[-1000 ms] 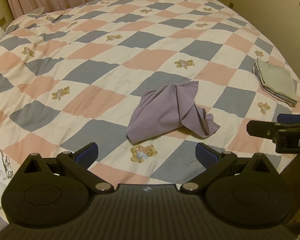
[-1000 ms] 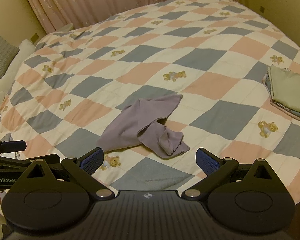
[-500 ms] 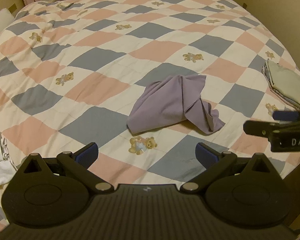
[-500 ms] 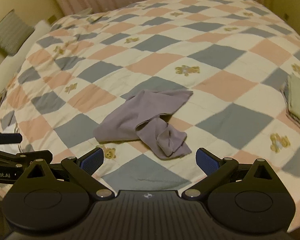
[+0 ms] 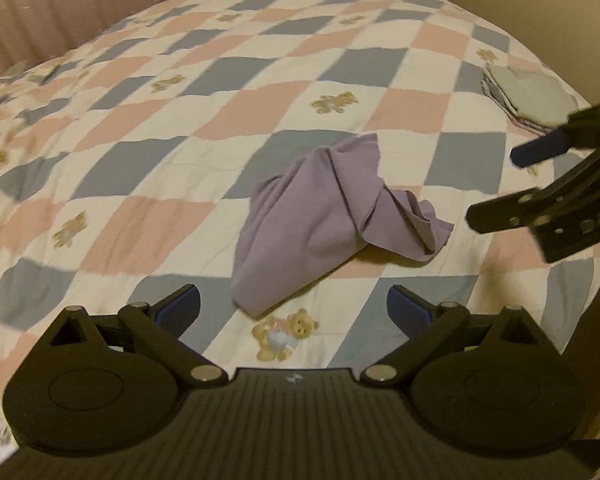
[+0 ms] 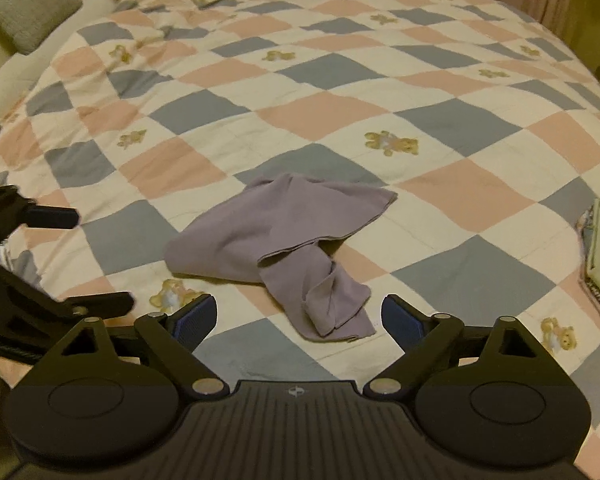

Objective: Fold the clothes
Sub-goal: 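Move both tools to the crumpled lavender tank top and close the right gripper on it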

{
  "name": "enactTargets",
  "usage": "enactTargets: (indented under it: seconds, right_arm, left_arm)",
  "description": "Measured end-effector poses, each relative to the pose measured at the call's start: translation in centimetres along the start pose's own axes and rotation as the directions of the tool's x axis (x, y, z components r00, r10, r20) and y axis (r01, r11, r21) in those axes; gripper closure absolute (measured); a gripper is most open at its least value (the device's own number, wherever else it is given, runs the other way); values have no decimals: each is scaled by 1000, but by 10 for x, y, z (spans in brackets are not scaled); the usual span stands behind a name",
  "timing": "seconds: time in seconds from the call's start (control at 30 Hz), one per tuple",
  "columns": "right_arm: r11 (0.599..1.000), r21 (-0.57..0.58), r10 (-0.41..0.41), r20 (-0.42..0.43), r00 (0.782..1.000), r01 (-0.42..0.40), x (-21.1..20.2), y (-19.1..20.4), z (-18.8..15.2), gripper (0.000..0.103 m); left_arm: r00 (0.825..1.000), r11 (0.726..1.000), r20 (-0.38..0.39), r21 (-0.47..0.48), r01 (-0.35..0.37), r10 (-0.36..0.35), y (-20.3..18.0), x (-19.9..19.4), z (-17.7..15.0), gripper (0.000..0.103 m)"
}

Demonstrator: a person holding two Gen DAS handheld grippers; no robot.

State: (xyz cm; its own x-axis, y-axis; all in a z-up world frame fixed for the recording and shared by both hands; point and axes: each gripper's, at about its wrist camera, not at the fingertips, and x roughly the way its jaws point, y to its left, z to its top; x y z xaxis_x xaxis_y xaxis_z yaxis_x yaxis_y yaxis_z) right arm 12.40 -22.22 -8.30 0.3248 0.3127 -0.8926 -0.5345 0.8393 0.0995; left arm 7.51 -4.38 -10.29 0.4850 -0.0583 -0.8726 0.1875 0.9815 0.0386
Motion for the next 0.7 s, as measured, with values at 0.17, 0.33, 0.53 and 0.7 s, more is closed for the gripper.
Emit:
enactTargets:
  seconds: [0.17, 0.33, 0.53, 0.7]
  right_arm:
    - [998, 49, -48, -4, 999, 48, -3, 2, 5, 12]
    - [993, 85, -81, -14, 997, 82, -3, 1, 10, 11]
    - [994, 76, -76, -23, 997, 78, 2, 2, 14, 11]
    - [997, 58, -47, -18, 999, 48, 8, -4, 19, 11]
  left_arm:
    - [999, 999, -20, 8, 49, -49, 9, 17, 16, 7]
    - [996, 997, -40, -9, 78, -78, 17, 25, 25, 7]
    - [994, 996, -61, -7, 87, -87, 17, 30, 26, 6]
    - [994, 998, -86, -28, 64, -66, 15, 32, 24, 6]
